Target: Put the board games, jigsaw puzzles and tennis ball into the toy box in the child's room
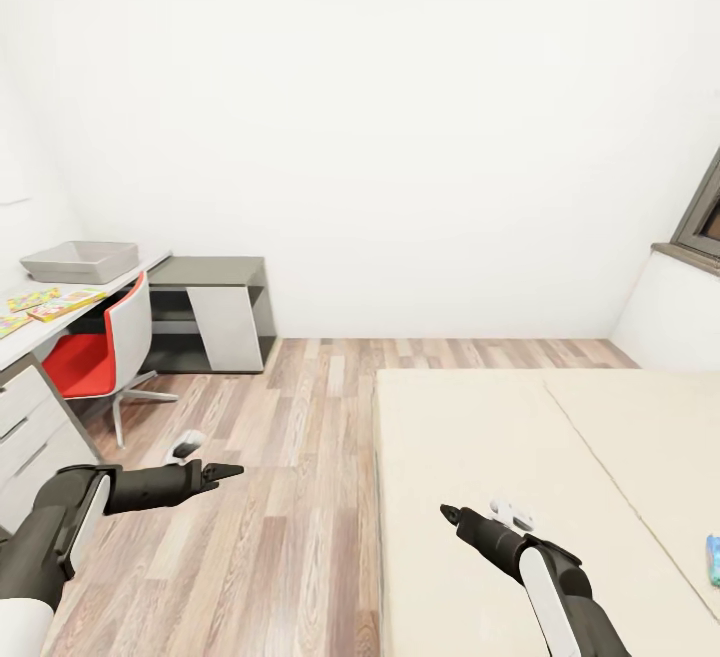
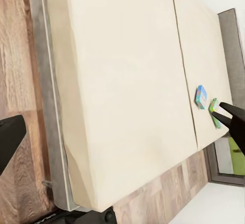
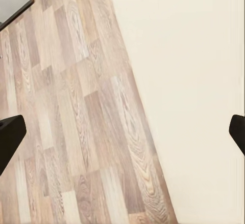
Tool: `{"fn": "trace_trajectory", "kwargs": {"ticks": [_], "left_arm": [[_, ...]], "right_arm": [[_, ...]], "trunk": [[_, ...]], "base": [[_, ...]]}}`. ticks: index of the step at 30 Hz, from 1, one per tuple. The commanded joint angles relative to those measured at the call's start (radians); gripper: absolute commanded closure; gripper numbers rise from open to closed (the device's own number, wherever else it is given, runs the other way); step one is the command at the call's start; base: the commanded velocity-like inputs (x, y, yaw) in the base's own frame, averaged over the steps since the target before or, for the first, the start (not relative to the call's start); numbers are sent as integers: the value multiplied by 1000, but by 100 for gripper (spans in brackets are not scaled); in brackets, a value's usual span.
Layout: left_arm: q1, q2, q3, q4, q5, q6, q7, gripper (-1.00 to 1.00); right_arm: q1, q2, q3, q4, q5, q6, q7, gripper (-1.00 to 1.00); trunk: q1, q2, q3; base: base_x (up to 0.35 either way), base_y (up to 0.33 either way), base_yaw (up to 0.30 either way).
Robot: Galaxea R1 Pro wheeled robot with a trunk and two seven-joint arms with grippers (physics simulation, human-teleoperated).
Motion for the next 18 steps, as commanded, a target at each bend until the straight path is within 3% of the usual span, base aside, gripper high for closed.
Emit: {"fn": "trace_trajectory", "kwargs": {"ticks": [1, 18], "left_arm": [[-1, 0, 1, 0, 0, 9, -3, -100], [-1, 0, 0, 0, 0, 9, -3, -100]], "right_arm": [[-1, 1, -3, -1, -5, 5, -1, -100], [-1, 1, -3, -1, -6, 5, -1, -100]], "trunk": [[1, -2, -2], [1, -2, -2]], "base": [[0, -222, 0], [0, -253, 0]]}}
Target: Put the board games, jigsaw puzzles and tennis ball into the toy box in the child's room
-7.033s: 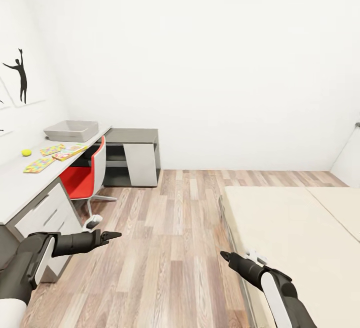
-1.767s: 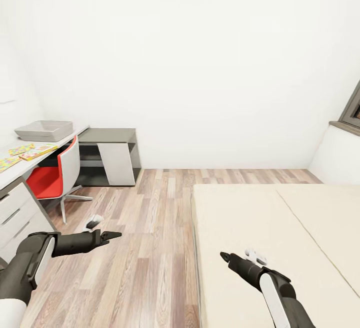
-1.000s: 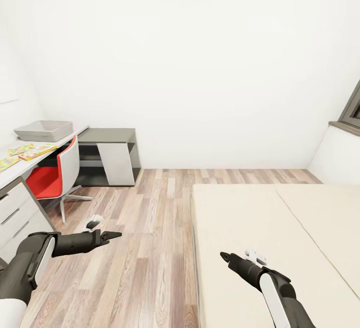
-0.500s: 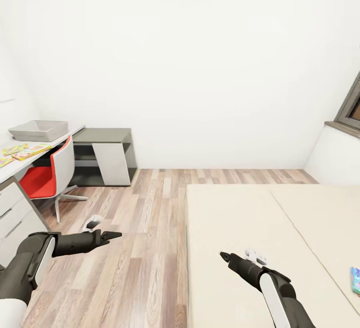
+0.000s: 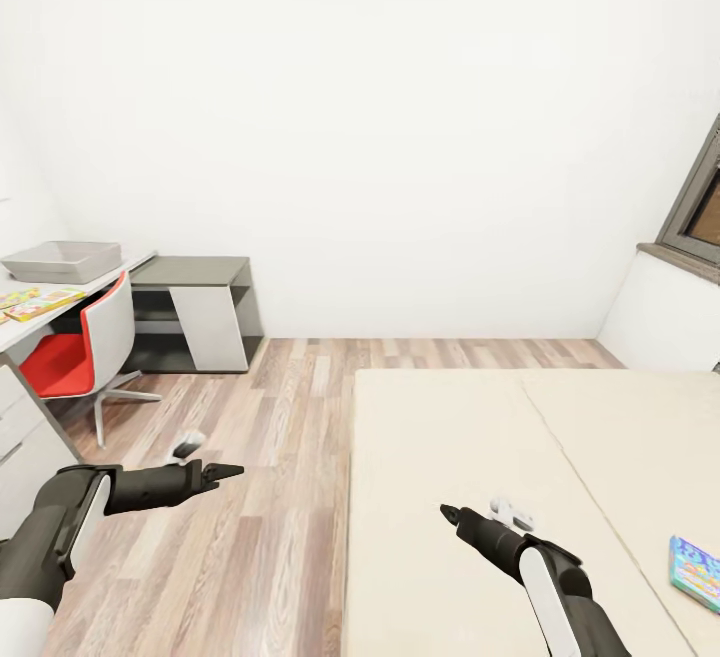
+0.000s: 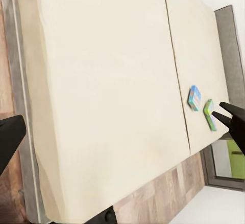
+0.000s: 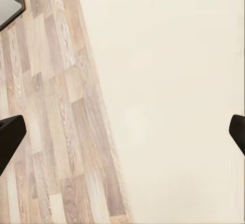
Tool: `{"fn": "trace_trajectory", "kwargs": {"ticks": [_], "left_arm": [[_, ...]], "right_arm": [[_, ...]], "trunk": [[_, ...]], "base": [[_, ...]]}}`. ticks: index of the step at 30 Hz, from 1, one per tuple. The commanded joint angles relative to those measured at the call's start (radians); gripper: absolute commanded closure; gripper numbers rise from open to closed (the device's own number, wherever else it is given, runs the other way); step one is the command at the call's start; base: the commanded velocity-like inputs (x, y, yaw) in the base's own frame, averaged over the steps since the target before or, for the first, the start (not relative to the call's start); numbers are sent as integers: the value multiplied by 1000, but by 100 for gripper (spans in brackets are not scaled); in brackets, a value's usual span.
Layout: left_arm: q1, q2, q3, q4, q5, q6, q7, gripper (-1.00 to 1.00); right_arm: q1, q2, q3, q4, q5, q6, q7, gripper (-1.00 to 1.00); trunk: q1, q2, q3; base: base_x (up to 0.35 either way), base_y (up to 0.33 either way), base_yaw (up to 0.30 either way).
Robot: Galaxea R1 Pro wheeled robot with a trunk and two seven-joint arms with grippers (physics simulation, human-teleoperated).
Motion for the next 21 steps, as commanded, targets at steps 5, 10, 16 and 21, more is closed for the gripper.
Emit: {"fn": "trace_trajectory", "kwargs": {"ticks": [5, 10, 16, 21], "left_arm": [[-1, 0, 1, -1, 0, 9, -3, -100], [-1, 0, 1, -1, 0, 9, -3, -100], [-1, 0, 1, -1, 0, 9, -3, -100], [-1, -1, 0, -1, 0, 9, -3, -100]], "right_arm": [[-1, 1, -3, -1, -6, 5, -1, -100], [-1, 1, -3, -1, -6, 5, -1, -100], [-1, 1, -3, -1, -5, 5, -1, -100], [-1, 1, -3, -1, -5, 5, -1, -100]], "trunk": [[1, -2, -2], [1, -2, -2], [1, -2, -2], [1, -2, -2]], "base": [[0, -260, 0], [0, -260, 0], [0, -260, 0], [0, -188, 0]]}}
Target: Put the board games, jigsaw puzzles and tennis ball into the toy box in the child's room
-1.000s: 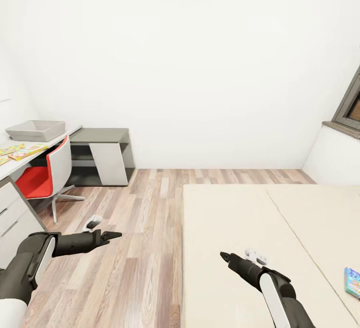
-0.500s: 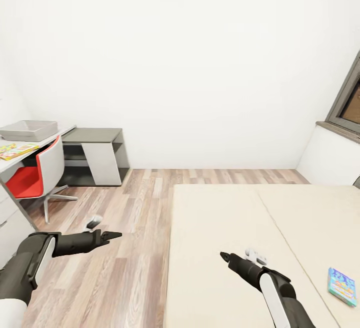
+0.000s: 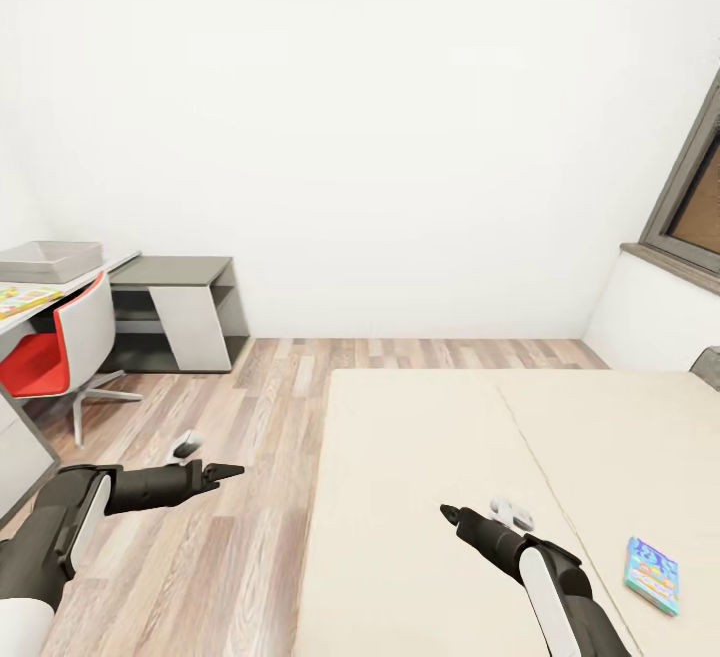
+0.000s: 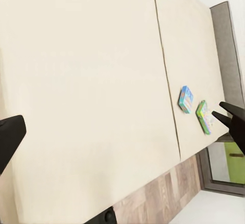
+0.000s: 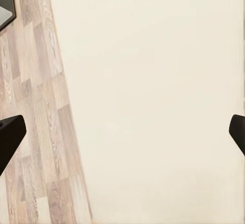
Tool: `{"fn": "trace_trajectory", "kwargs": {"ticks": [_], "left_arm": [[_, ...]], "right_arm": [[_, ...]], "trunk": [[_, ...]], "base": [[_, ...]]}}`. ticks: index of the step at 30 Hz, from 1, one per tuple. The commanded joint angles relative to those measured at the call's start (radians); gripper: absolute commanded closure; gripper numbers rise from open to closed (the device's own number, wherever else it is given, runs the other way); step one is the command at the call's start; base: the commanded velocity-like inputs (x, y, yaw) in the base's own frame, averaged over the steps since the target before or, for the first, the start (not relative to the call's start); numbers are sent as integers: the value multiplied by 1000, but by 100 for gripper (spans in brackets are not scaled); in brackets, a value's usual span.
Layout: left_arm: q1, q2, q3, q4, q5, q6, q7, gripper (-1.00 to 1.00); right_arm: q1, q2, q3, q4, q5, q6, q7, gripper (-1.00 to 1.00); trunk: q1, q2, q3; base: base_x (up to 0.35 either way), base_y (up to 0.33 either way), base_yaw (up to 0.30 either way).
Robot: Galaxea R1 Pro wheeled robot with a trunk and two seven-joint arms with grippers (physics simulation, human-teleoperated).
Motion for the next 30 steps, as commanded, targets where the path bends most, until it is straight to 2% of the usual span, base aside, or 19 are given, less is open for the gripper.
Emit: {"fn": "trace_trajectory", "kwargs": {"ticks": [1, 30], "left_arm": [[-1, 0, 1, 0, 0, 8, -3, -100], [-1, -1, 1, 0, 0, 8, -3, -100]], "right_arm": [[-1, 1, -3, -1, -5, 6, -1, -100], [-1, 1, -3, -1, -4, 6, -1, -100]], "trunk": [[1, -2, -2], [1, -2, -2]], "base": [[0, -80, 0], [13, -17, 0]]}}
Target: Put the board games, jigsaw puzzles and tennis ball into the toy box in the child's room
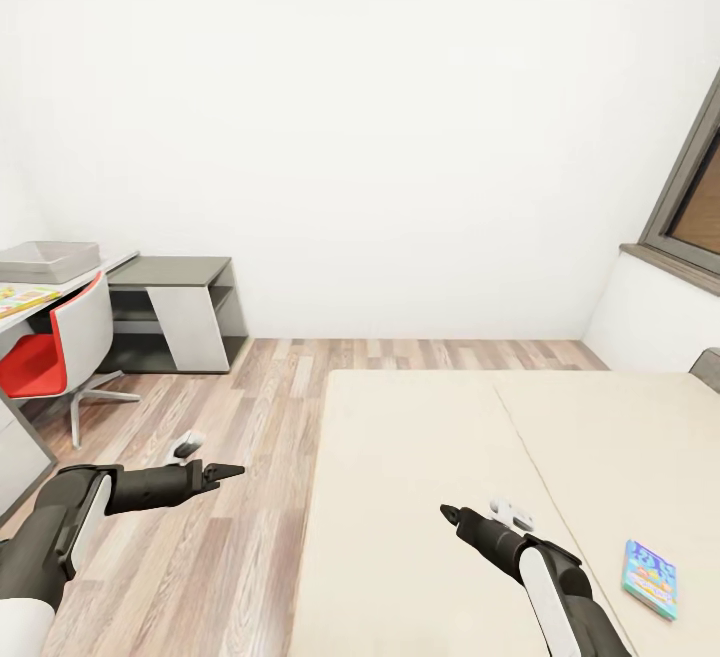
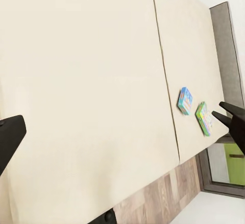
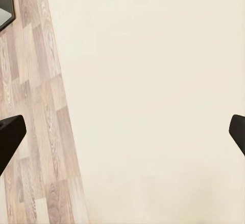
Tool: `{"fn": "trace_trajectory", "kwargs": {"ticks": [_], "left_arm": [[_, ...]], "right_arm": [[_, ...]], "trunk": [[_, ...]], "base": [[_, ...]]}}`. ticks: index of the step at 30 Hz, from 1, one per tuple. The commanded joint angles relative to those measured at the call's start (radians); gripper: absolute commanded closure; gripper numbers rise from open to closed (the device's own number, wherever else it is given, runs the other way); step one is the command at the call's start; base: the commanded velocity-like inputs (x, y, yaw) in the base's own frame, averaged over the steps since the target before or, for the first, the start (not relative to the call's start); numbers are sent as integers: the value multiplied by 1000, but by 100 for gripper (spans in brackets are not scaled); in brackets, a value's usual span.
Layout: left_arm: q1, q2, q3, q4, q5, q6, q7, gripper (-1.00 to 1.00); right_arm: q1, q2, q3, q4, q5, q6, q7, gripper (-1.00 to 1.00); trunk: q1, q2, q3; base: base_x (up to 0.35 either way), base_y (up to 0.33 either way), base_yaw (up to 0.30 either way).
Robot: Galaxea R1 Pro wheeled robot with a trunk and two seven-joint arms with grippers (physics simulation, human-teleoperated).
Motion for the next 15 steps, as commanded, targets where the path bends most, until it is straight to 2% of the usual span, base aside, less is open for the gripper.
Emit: {"fn": "trace_trajectory", "kwargs": {"ticks": [1, 6, 15], "left_arm": [[-1, 0, 1, 0, 0, 8, -3, -100], [-1, -1, 1, 0, 0, 8, -3, -100], [-1, -2, -1, 0, 0, 8, -3, -100]], "right_arm": [[-1, 1, -3, -1, -5, 6, -1, -100], [-1, 1, -3, -1, -5, 6, -1, -100], [-1, 1, -3, -1, -5, 6, -1, -100]], "trunk": [[1, -2, -2], [1, -2, -2], [1, -2, -2]], "base": [[0, 0, 0], [0, -94, 0], [0, -261, 0]]}}
